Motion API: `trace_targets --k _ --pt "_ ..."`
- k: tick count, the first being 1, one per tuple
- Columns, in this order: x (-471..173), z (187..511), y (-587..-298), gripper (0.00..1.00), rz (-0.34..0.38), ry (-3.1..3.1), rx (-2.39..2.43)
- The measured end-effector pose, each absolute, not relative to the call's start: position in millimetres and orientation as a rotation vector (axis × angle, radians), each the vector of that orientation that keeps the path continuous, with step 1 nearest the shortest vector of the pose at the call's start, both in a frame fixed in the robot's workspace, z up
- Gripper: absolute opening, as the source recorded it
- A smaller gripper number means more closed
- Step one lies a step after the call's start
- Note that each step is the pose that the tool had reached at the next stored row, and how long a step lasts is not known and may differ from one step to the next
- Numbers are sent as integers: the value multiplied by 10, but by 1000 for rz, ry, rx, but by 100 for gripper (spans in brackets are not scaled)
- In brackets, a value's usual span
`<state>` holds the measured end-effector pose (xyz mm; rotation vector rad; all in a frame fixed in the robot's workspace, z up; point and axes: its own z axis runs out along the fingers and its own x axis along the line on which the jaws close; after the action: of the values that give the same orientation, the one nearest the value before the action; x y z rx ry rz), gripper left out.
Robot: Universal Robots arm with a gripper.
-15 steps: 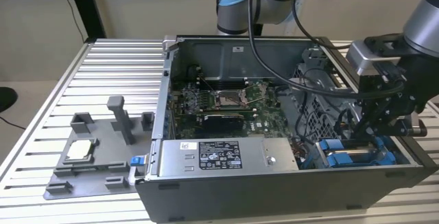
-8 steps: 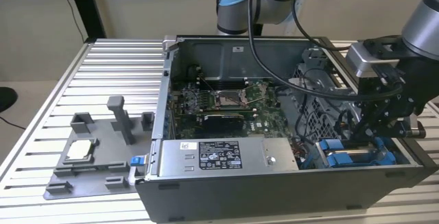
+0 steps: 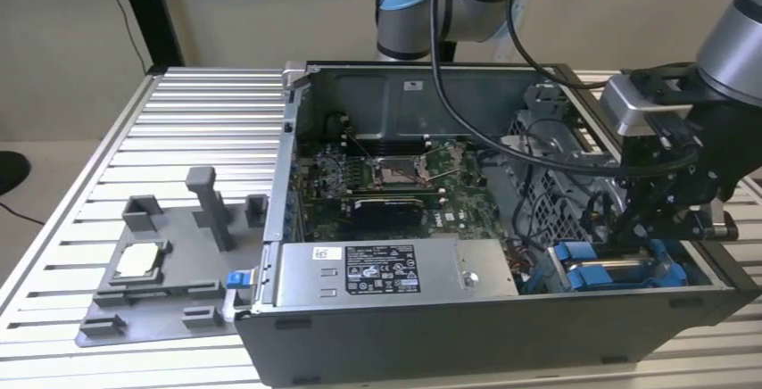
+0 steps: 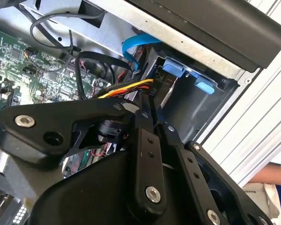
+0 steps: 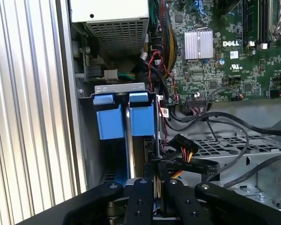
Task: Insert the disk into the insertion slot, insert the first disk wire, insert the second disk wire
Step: 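Insert the second disk wire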
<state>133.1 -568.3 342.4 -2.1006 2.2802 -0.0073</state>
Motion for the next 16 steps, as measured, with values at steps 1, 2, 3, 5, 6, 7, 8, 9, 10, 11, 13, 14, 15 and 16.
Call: trace_targets --k 1,2,3,5,6,7,8,9,10,11,13,14,15,16 --pt "1332 3423 -5683 0 -7 2280 -2101" --pt "1334 3421 -5683 0 -7 2280 -2101" --pt "1335 3420 -5683 0 -7 2280 -2101" --pt "1335 3419 -5683 0 -7 2280 -2101" --pt "1335 3417 -5683 0 -7 2280 -2101" --pt "1335 3414 -5683 0 -7 2280 -2101" --pt "1335 3410 -5683 0 -7 2280 -2101" --pt "1335 3405 -5683 0 -7 2280 -2101" --pt "1335 3399 -5684 0 -7 2280 -2101" --pt "1336 3393 -5684 0 -7 2280 -2101" --pt "1335 3381 -5684 0 -8 2281 -2101" --pt "1336 3376 -5683 0 -8 2281 -2101" --pt "1335 3371 -5683 0 -8 2280 -2101" --pt "1336 3367 -5684 0 -8 2280 -2101"
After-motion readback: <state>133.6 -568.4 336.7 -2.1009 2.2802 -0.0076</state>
